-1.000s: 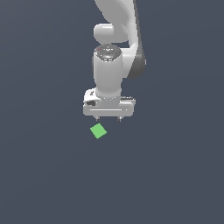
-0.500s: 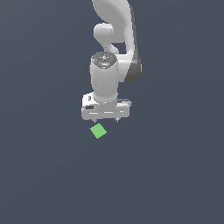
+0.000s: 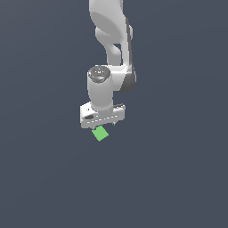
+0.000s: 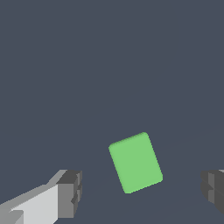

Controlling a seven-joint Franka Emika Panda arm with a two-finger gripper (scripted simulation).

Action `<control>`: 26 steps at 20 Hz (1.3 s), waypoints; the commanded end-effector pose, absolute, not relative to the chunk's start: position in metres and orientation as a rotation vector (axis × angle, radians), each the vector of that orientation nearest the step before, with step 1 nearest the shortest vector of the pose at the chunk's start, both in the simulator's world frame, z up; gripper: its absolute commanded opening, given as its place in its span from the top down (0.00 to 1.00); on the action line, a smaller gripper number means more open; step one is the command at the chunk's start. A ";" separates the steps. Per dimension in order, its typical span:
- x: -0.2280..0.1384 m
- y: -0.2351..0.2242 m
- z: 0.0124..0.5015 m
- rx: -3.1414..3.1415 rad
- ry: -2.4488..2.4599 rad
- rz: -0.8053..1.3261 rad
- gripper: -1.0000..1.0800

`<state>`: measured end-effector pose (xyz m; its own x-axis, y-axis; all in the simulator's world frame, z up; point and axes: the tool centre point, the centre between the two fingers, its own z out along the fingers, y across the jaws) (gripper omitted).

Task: Pick up the object and move it to a goal position.

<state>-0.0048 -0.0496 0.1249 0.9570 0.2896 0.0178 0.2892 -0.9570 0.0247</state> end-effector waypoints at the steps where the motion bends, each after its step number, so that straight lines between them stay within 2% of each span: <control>1: -0.009 -0.056 0.113 3.073 0.548 0.026 0.04; 13: -0.026 -0.077 0.067 3.007 0.891 0.003 0.04; 26: -0.032 -0.081 0.055 2.986 0.975 -0.001 0.04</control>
<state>-0.0316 -0.0814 0.0558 0.8073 0.5902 -0.0004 0.5902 -0.8073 0.0002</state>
